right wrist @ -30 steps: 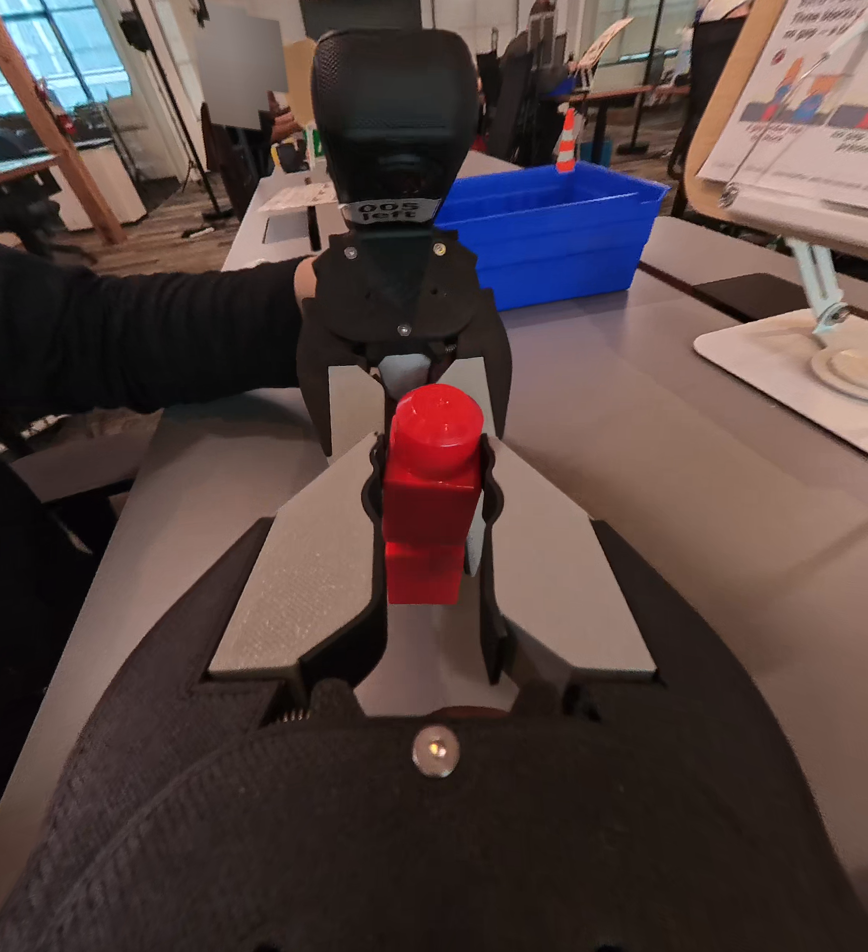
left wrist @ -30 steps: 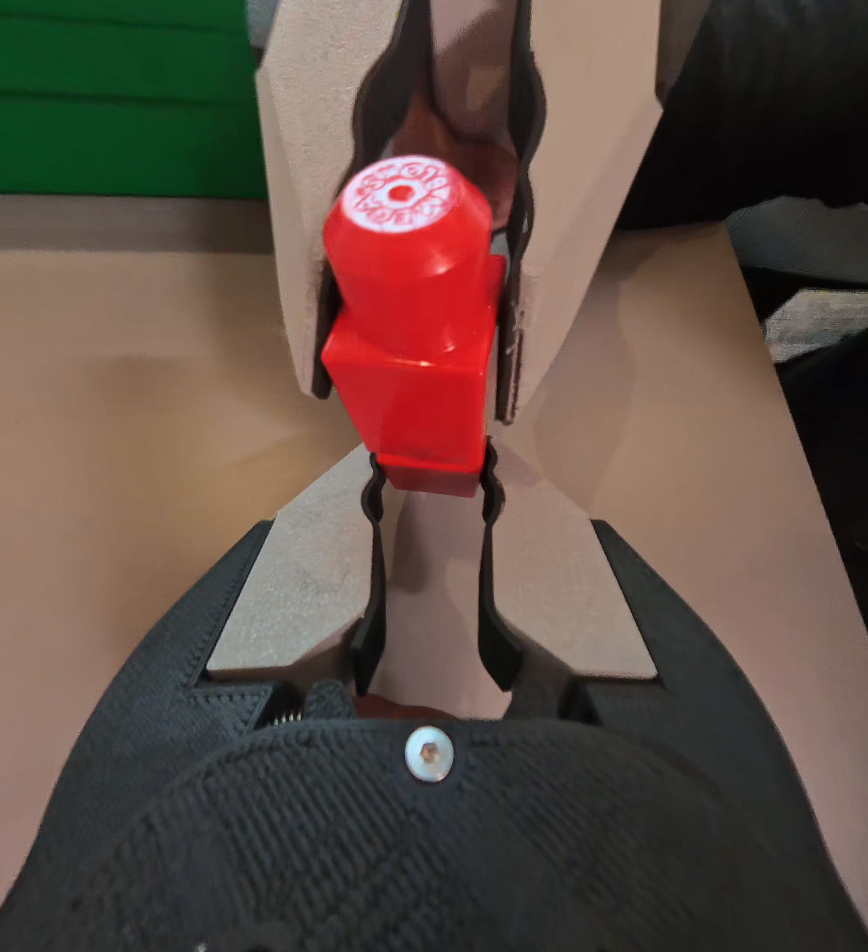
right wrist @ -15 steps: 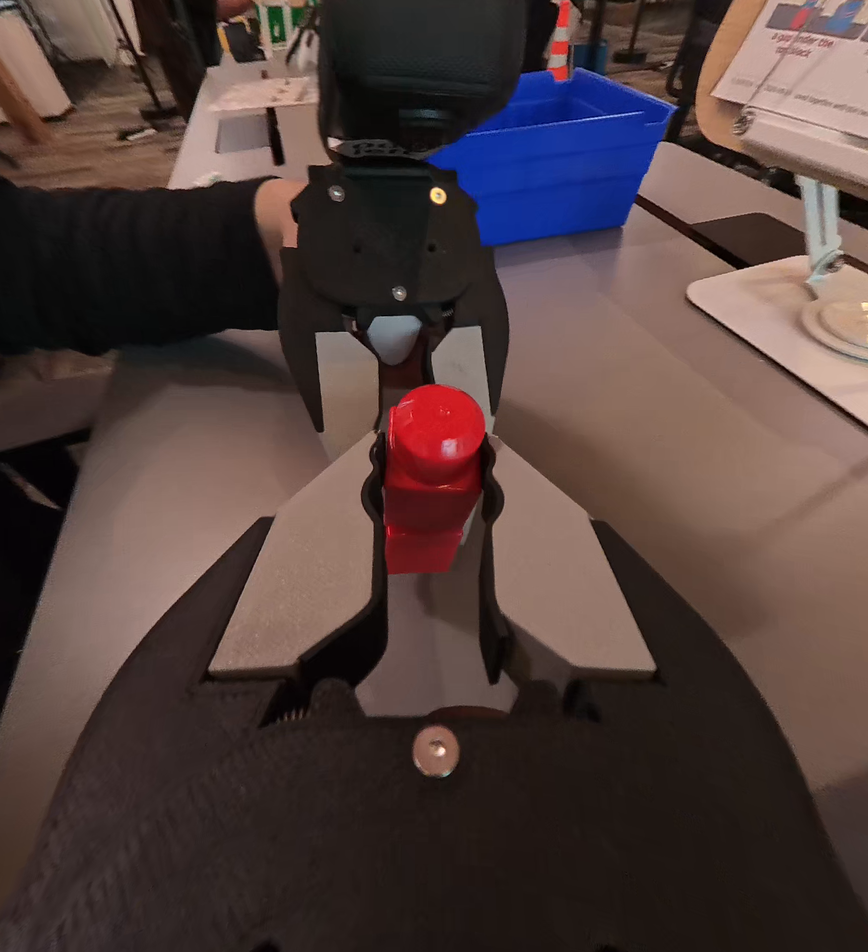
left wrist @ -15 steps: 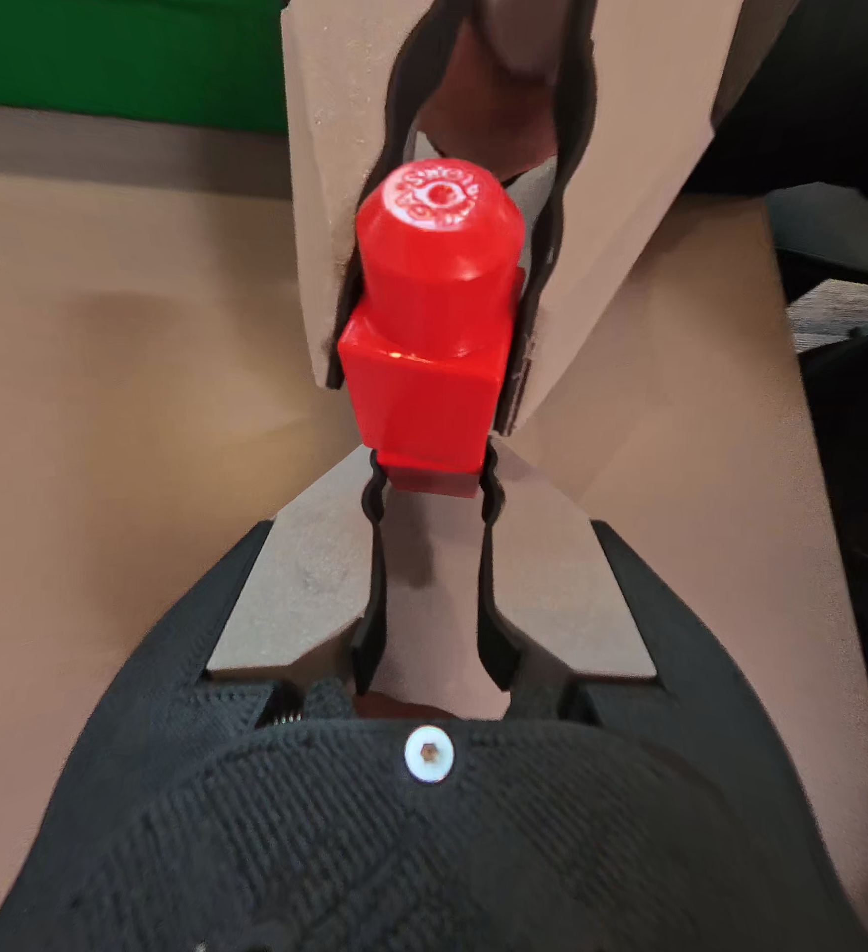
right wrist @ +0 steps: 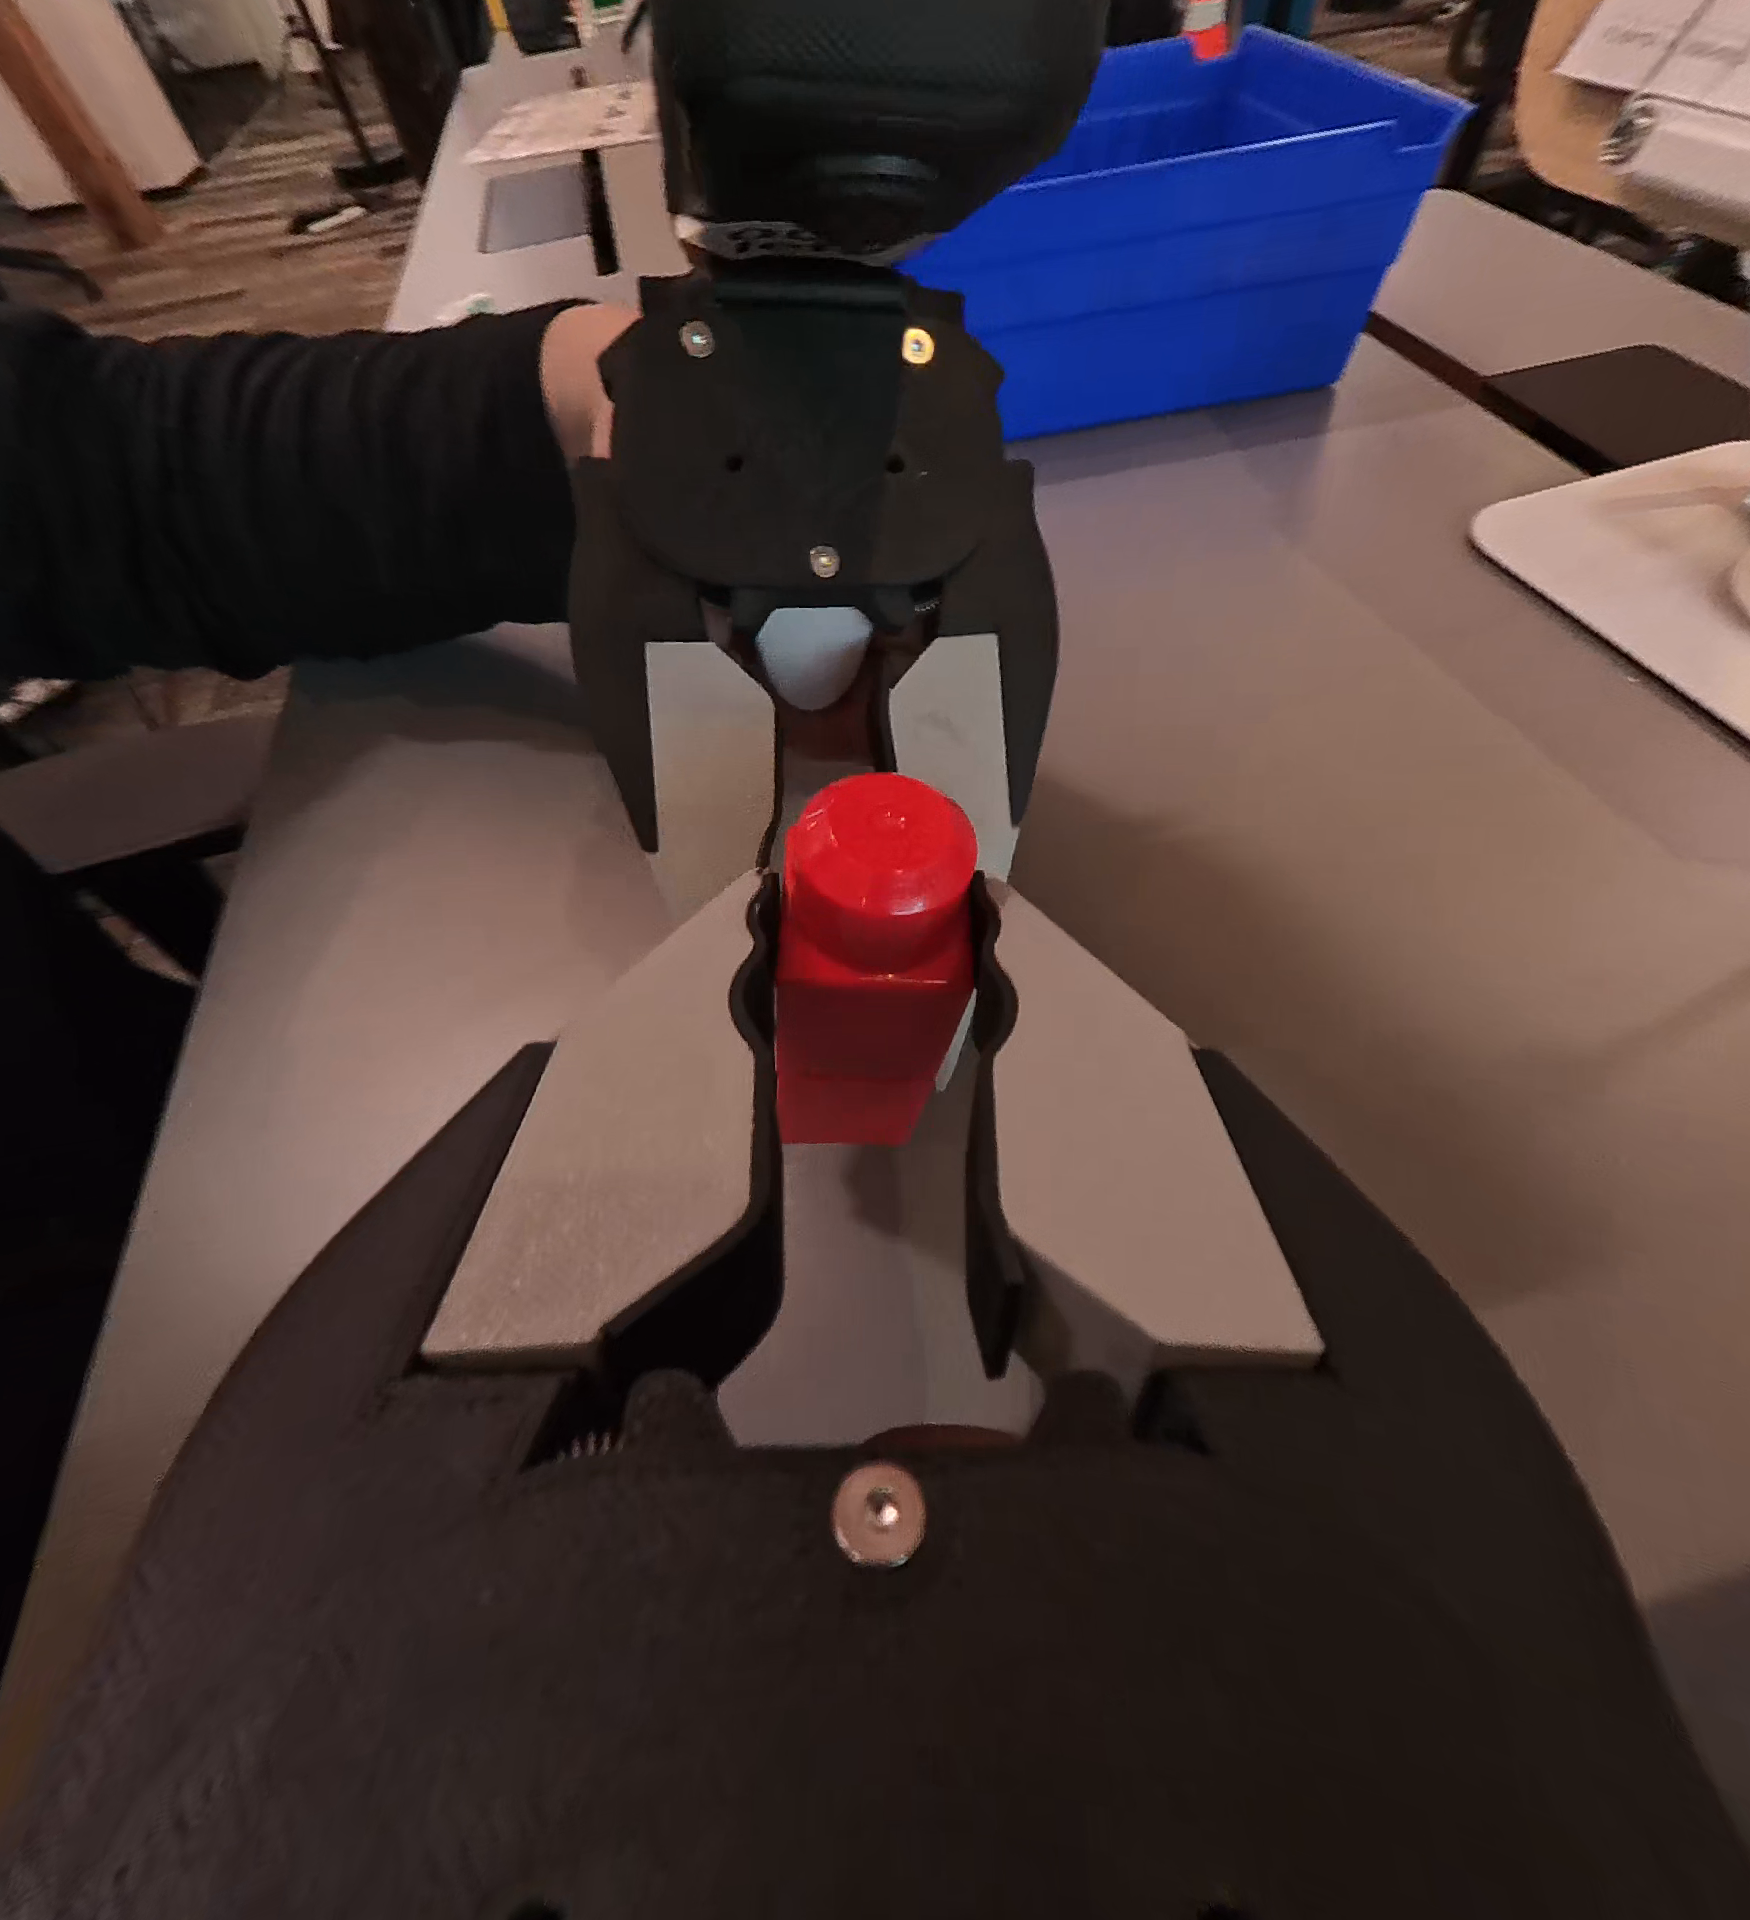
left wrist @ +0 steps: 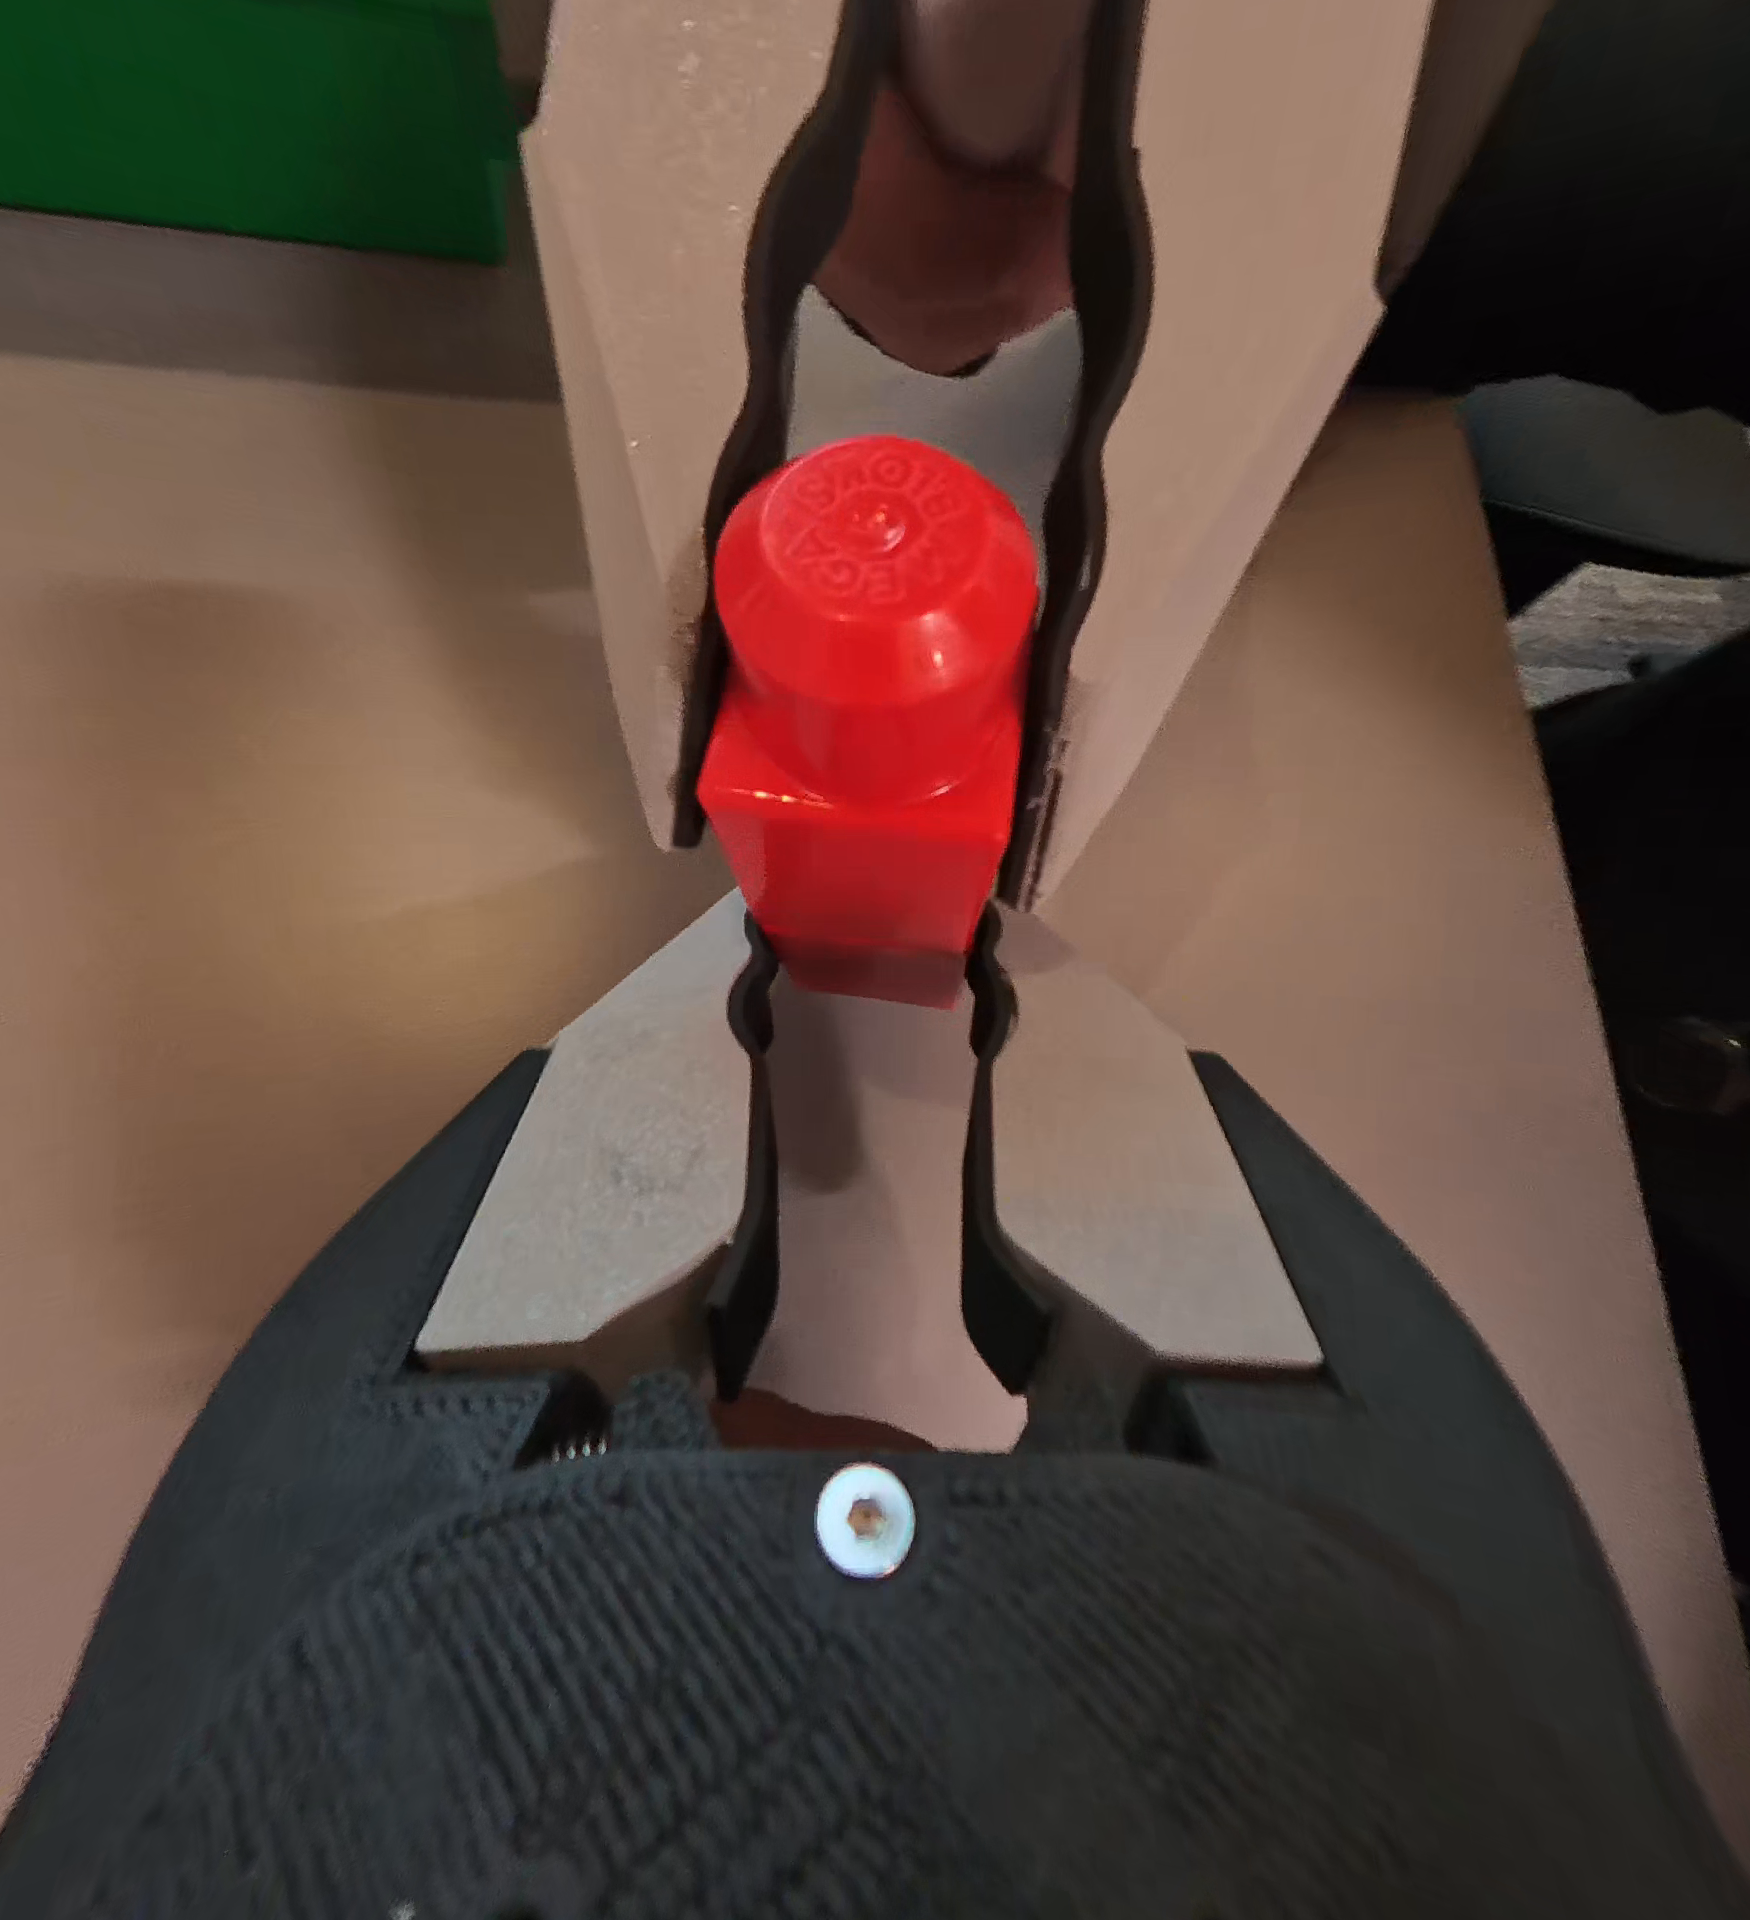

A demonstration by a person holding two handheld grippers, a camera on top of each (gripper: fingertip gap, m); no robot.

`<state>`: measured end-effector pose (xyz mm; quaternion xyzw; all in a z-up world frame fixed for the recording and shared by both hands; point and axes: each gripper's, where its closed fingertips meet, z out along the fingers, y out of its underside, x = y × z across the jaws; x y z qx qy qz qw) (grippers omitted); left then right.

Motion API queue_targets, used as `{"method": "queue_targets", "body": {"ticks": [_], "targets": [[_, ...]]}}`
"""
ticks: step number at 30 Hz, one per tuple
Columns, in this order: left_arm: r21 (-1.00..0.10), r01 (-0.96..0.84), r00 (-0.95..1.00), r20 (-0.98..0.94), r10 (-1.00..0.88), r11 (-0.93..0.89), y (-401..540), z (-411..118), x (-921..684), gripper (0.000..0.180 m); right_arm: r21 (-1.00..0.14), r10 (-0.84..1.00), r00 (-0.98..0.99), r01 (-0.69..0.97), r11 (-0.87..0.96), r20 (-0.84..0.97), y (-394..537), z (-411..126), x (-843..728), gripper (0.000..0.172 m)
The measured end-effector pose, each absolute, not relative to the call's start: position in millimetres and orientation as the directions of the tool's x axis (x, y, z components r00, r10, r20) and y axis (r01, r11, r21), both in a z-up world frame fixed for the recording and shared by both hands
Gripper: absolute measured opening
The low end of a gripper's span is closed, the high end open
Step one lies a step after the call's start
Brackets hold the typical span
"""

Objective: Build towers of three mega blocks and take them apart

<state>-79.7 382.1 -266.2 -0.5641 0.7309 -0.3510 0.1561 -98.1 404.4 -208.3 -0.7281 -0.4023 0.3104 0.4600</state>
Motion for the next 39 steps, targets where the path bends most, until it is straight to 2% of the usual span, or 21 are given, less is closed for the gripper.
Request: {"method": "queue_targets", "body": {"ticks": [8, 14, 19, 23, 29, 31, 35, 39], "targets": [[-0.712, -0.694, -0.333, 0.189, -0.924, 0.104, 375.8, -255.5, -79.6, 0.034, -0.927, 0.888, 0.421, 0.224, -0.3, -0.185, 397.6, -200.4, -94.6, 0.033], [-0.705, -0.701, -0.332, 0.193, -0.923, 0.104, 377.3, -257.0, -83.7, 0.034, -0.931, 0.893, 0.41, 0.217, -0.294, -0.186, 398.2, -202.3, -98.9, 0.033], [-0.721, -0.688, -0.304, 0.182, -0.935, 0.083, 387.9, -249.4, -85.6, 0.034, -0.952, 0.874, 0.438, 0.111, -0.286, -0.212, 409.5, -192.8, -100.5, 0.033], [-0.715, -0.694, -0.284, 0.168, -0.944, 0.081, 391.2, -247.4, -87.0, 0.034, -0.94, 0.877, 0.439, 0.171, -0.294, -0.195, 410.3, -206.5, -105.4, 0.034], [-0.705, -0.705, -0.297, 0.19, -0.936, 0.08, 385.7, -249.5, -91.0, 0.037, -0.951, 0.896, 0.442, 0.257, -0.172, -0.043, 404.5, -202.1, -110.9, 0.034], [-0.666, -0.739, -0.264, 0.148, -0.953, 0.101, 395.1, -256.6, -95.8, 0.065, -0.961, 0.887, 0.461, 0.236, -0.147, -0.023, 405.4, -191.5, -105.6, 0.034], [-0.643, -0.756, -0.226, 0.085, -0.97, 0.12, 408.0, -259.9, -99.9, 0.062, -0.991, 0.84, 0.539, 0.135, -0.019, 0.057, 406.4, -145.6, -72.6, 0.033], [-0.648, -0.755, -0.186, 0.062, -0.981, 0.102, 416.7, -256.6, -98.1, 0.056, -0.988, 0.602, 0.785, 0.081, 0.135, 0.147, 416.1, -94.0, 10.1, 0.033]]}}
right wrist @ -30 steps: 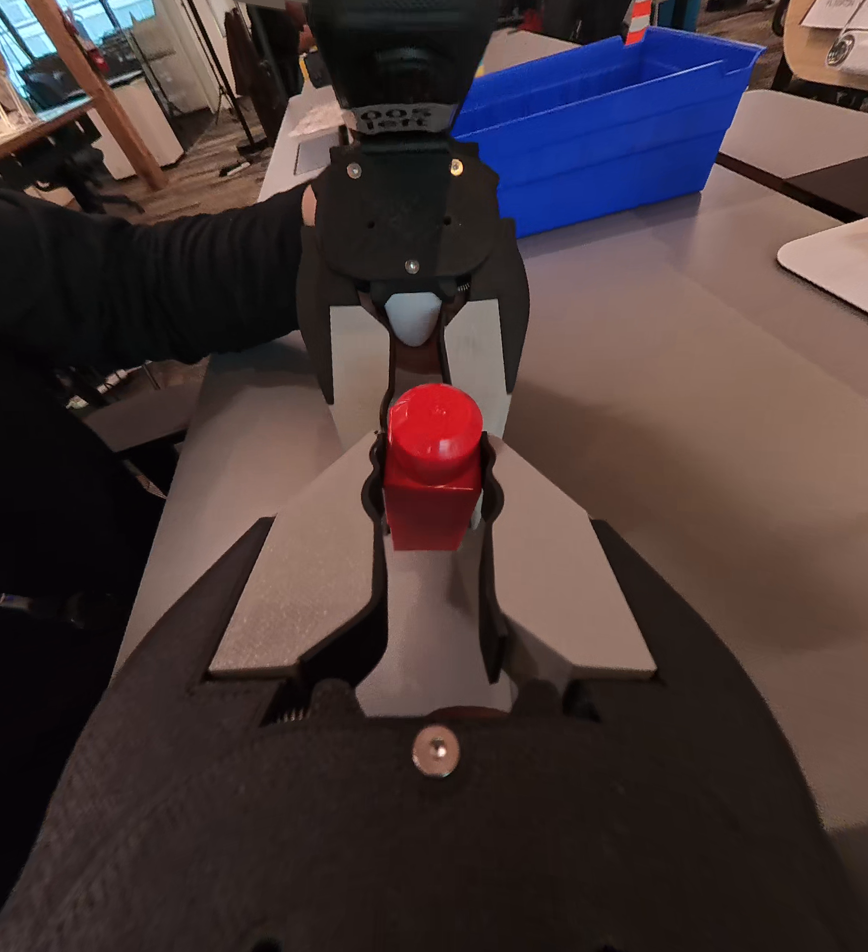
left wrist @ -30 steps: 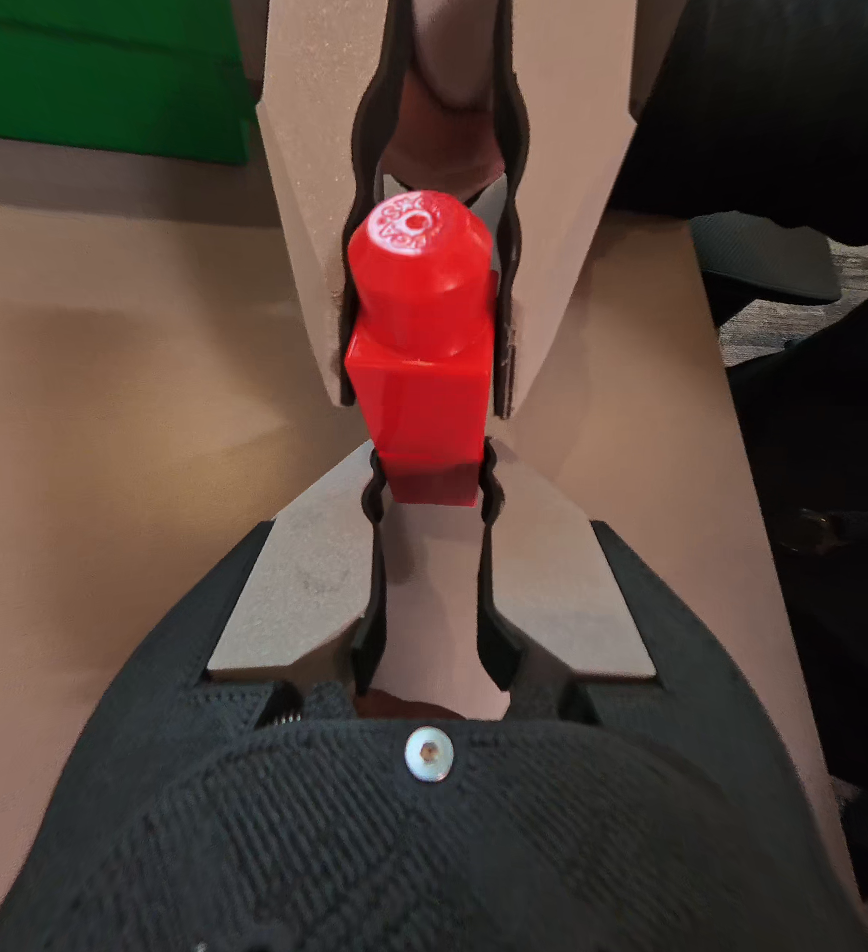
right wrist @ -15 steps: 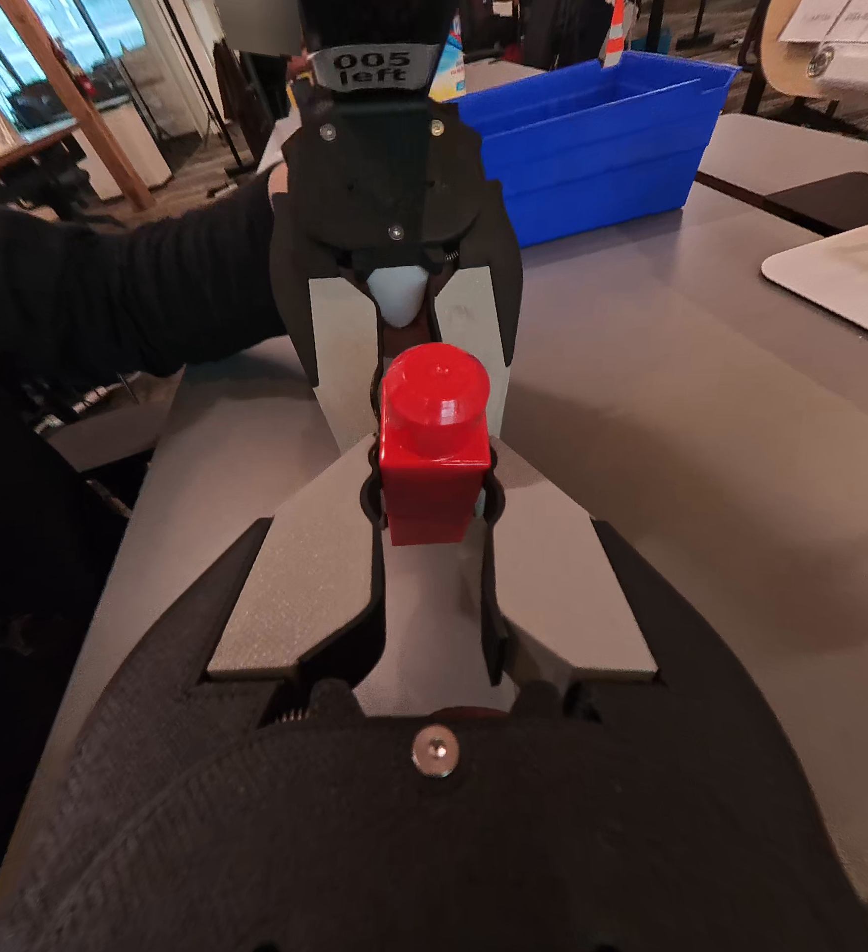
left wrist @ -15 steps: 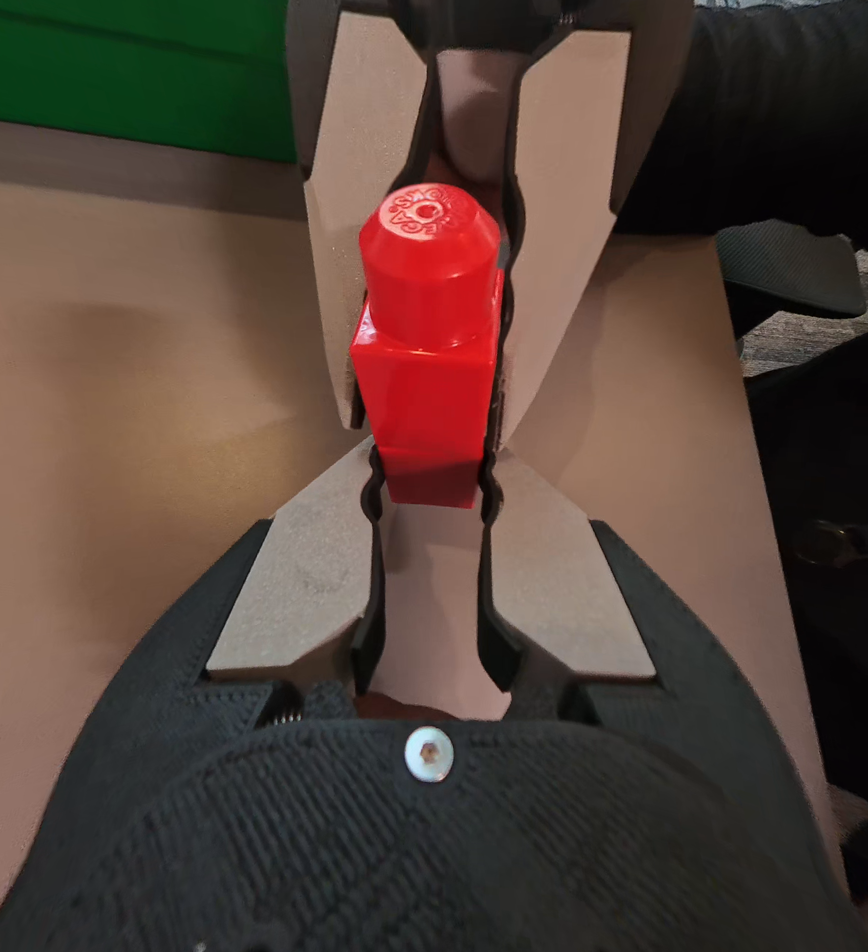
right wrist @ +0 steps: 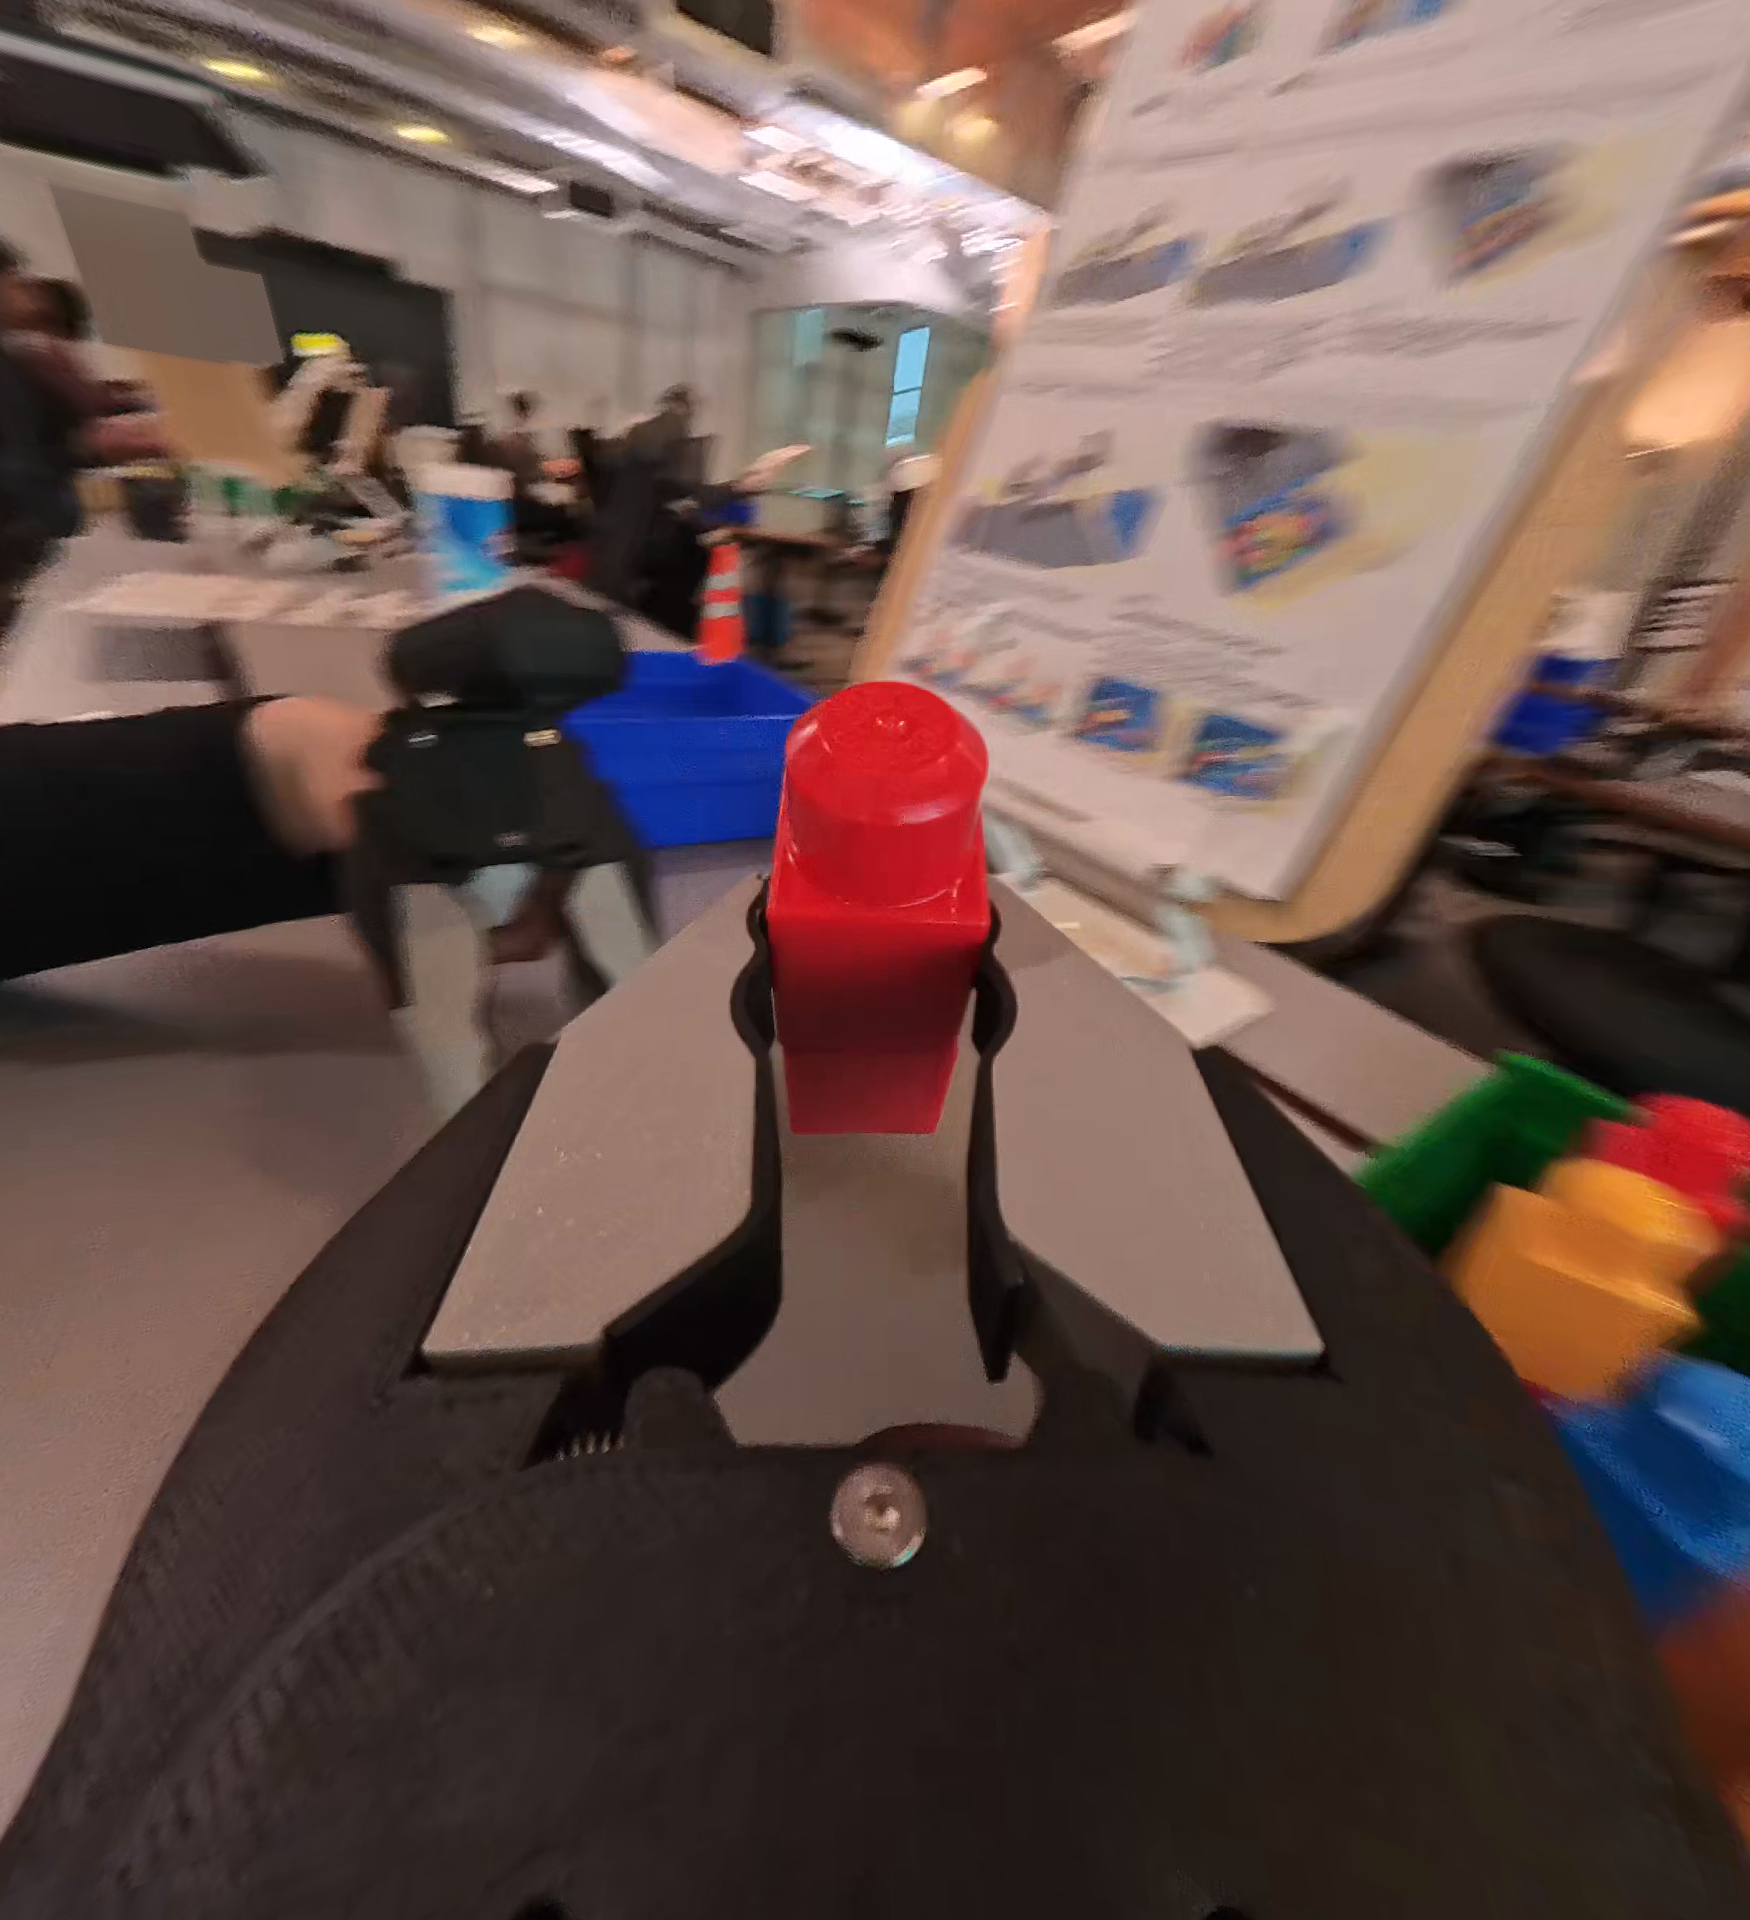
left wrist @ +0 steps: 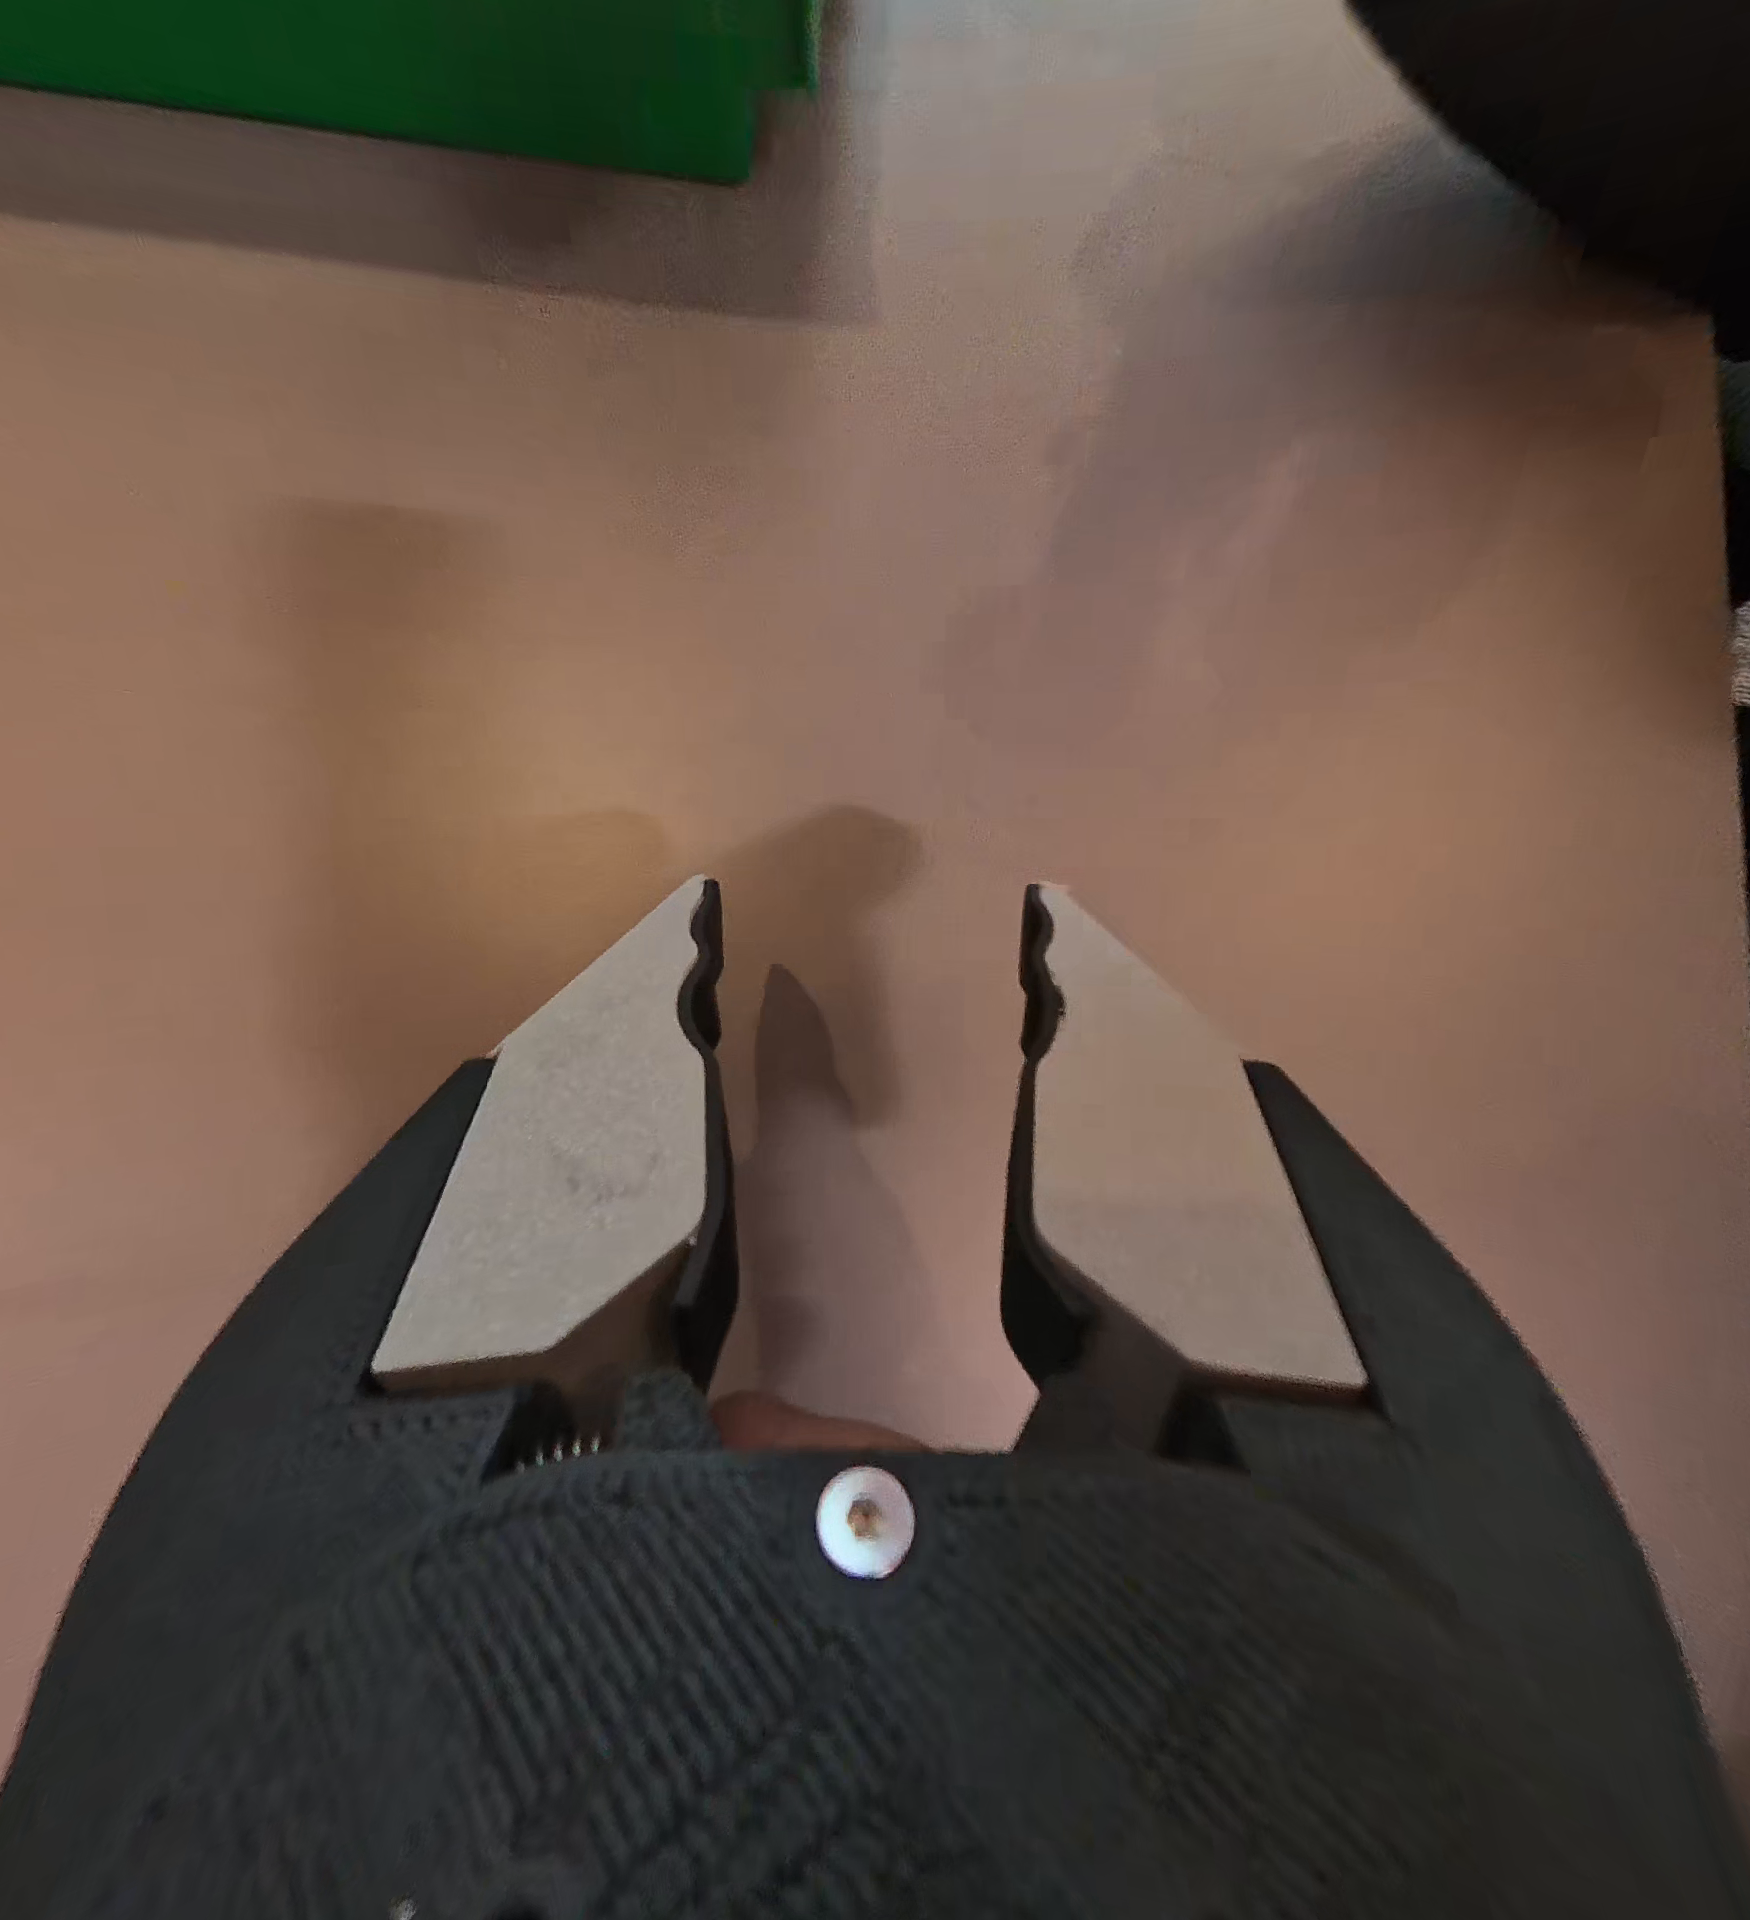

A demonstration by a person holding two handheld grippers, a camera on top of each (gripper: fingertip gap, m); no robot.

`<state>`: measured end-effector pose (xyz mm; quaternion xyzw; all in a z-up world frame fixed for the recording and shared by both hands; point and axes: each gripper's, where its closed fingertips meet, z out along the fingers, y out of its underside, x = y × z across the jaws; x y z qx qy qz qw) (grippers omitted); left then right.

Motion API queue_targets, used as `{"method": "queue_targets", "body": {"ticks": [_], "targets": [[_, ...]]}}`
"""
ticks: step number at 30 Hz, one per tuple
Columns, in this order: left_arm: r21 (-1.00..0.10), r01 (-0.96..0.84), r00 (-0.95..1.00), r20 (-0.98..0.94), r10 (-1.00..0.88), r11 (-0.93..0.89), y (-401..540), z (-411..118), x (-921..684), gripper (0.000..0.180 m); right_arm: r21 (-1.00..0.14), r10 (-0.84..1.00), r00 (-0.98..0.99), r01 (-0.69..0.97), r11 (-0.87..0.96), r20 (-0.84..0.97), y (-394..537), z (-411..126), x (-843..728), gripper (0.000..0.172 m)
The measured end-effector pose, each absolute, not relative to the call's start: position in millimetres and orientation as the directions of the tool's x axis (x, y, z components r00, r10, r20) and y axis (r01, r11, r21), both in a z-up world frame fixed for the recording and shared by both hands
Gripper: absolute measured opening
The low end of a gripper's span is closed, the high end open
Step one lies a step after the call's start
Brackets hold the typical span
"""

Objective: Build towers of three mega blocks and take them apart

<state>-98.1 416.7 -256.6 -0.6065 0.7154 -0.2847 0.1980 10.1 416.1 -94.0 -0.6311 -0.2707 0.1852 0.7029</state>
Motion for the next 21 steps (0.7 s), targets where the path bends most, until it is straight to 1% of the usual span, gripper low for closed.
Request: {"method": "queue_targets", "body": {"ticks": [2, 4, 7, 10, 14, 17, 21], "targets": [[-0.653, -0.751, -0.175, 0.056, -0.983, 0.096, 419.0, -254.2, -97.6, 0.055, -0.984, 0.432, 0.889, 0.095, 0.149, 0.151, 420.0, -83.9, 59.6, 0.033], [-0.661, -0.745, -0.167, 0.06, -0.984, 0.086, 420.0, -251.7, -96.6, 0.053, -0.991, 0.291, 0.949, 0.093, 0.101, 0.119, 424.8, -88.9, 103.0, 0.033], [-0.664, -0.743, -0.17, 0.059, -0.984, 0.088, 419.6, -250.5, -96.7, 0.049, -0.999, 0.223, 0.974, 0.05, 0.008, 0.05, 431.2, -108.1, 135.7, 0.033], [-0.665, -0.741, -0.176, 0.058, -0.983, 0.094, 417.7, -249.7, -96.4, 0.045, -0.999, 0.289, 0.957, -0.044, 0.009, -0.04, 431.0, -108.1, 132.9, 0.033], [-0.655, -0.749, -0.185, 0.06, -0.981, 0.101, 417.2, -251.0, -99.7, 0.049, -0.999, 0.333, 0.943, -0.042, 0.021, -0.032, 428.1, -105.1, 125.1, 0.033], [-0.64, -0.763, -0.171, 0.07, -0.983, 0.088, 422.8, -254.1, -104.6, 0.053, -0.999, 0.407, 0.913, -0.042, 0.027, -0.027, 425.8, -103.7, 110.3, 0.033], [-0.674, -0.738, -0.118, 0.076, -0.99, 0.036, 436.9, -242.4, -106.9, 0.053, -0.995, 0.626, 0.78, -0.063, 0.075, -0.002, 408.3, -93.6, 67.4, 0.033]]}}
